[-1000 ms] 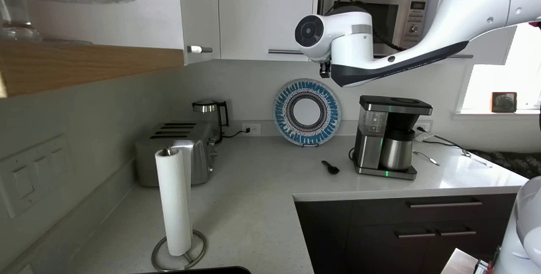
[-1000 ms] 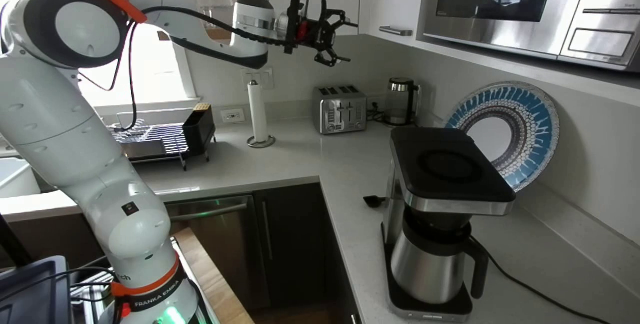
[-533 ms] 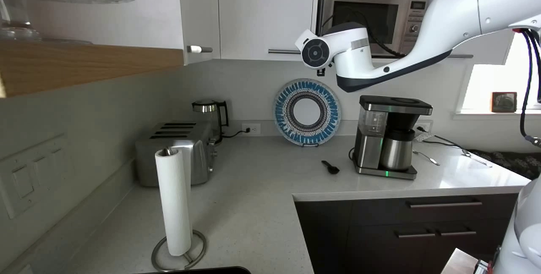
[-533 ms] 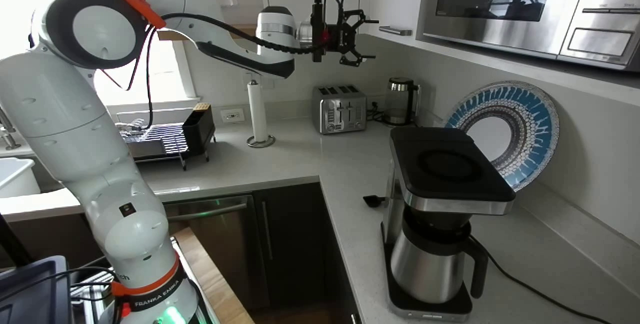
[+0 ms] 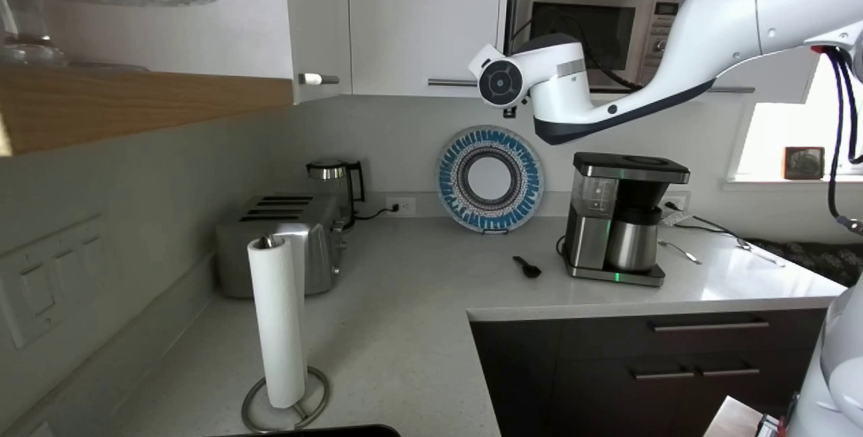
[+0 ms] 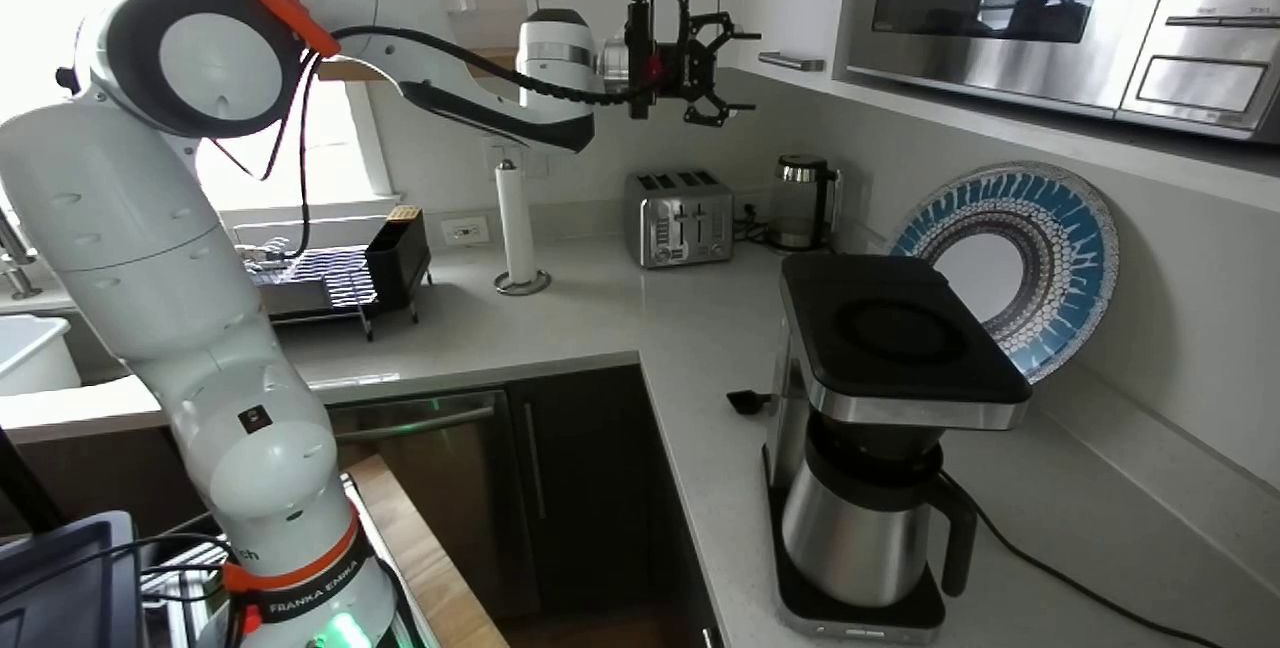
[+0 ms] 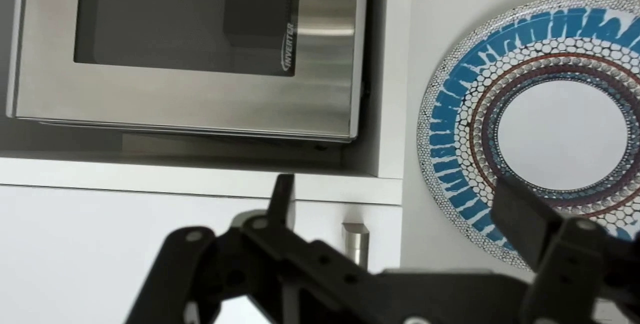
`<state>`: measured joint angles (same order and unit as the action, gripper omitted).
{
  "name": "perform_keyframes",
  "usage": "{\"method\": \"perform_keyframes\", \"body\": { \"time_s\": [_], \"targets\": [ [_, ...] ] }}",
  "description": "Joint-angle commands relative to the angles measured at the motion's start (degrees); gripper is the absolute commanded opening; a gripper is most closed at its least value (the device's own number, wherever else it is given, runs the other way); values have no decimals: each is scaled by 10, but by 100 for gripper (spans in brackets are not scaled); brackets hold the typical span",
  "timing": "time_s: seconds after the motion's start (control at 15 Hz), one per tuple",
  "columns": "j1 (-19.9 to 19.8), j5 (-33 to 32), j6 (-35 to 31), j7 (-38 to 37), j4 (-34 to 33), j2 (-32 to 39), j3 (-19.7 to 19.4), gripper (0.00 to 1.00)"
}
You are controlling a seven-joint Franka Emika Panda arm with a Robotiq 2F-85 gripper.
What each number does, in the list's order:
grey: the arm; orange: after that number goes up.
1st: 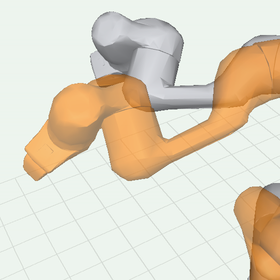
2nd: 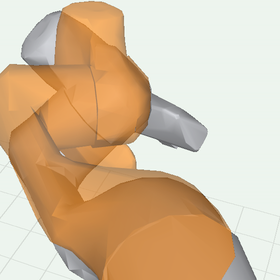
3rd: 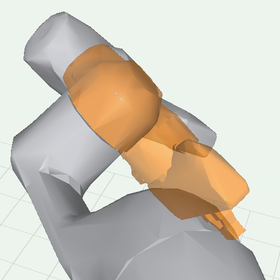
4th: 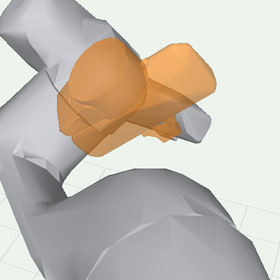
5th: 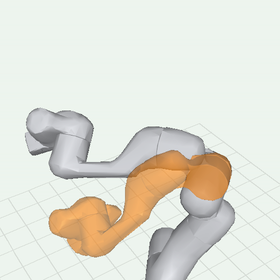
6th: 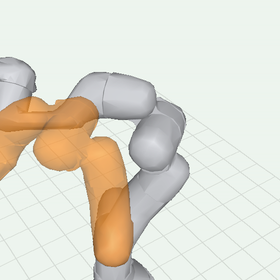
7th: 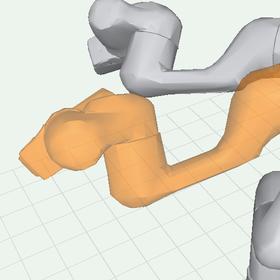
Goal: Open the right cabinet door
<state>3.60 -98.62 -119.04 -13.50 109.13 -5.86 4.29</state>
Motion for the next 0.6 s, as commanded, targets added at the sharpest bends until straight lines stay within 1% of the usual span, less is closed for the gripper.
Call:
{"method": "perform_keyframes", "body": {
  "time_s": [0.0, 0.2, 0.4, 0.47, 0.53],
  "targets": [
    [-9, -26, -21, -14, -71, 60, -14, 100],
    [-12, -10, -30, -2, -124, 100, -18, 100],
    [-10, -1, -42, -5, -162, 127, -16, 99],
    [-10, 0, -45, -7, -172, 133, -16, 75],
    [-10, 0, -50, -7, -181, 137, -16, 74]
  ]
}}
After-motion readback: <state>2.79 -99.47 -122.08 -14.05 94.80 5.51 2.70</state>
